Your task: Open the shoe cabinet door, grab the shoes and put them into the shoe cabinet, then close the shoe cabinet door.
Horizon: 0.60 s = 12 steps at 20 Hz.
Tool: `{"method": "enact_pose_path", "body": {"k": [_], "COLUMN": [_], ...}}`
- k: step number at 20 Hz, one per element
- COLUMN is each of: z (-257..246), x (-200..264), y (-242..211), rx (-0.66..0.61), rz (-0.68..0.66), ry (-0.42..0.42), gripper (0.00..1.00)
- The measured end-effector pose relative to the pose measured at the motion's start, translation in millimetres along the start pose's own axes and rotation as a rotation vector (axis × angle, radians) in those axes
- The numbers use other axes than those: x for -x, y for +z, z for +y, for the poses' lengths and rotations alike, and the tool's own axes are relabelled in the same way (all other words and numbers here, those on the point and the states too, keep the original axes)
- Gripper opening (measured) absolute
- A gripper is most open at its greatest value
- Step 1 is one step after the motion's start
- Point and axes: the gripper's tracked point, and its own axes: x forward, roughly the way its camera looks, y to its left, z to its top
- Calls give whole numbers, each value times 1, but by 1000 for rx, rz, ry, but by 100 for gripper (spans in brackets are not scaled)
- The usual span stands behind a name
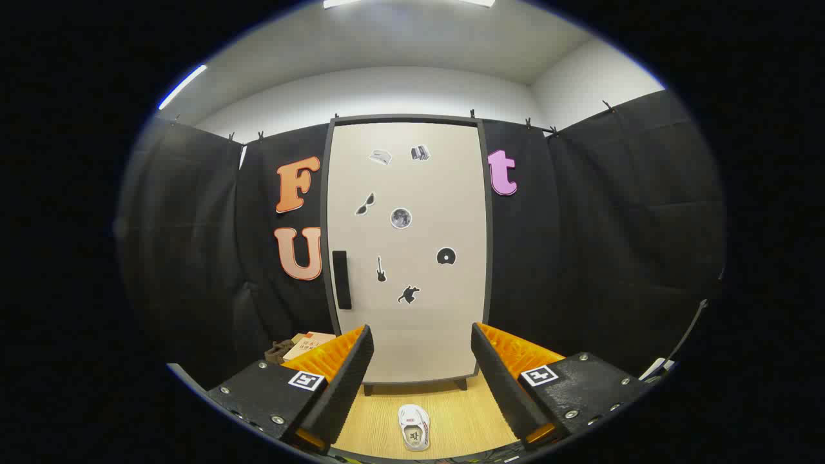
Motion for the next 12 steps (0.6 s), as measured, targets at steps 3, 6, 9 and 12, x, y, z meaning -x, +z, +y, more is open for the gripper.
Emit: {"method": "enact_pose_path", "body": {"k": [3, 6, 9, 12], "z": [2, 5, 7, 8], "x": [-2, -4, -5, -6], "y": [1, 3, 4, 3], "rx": [7, 9, 7, 1], "rz": [-4, -7, -9, -6], "ry": [4, 8, 10, 14], "gripper": [95, 95, 95, 95]}}
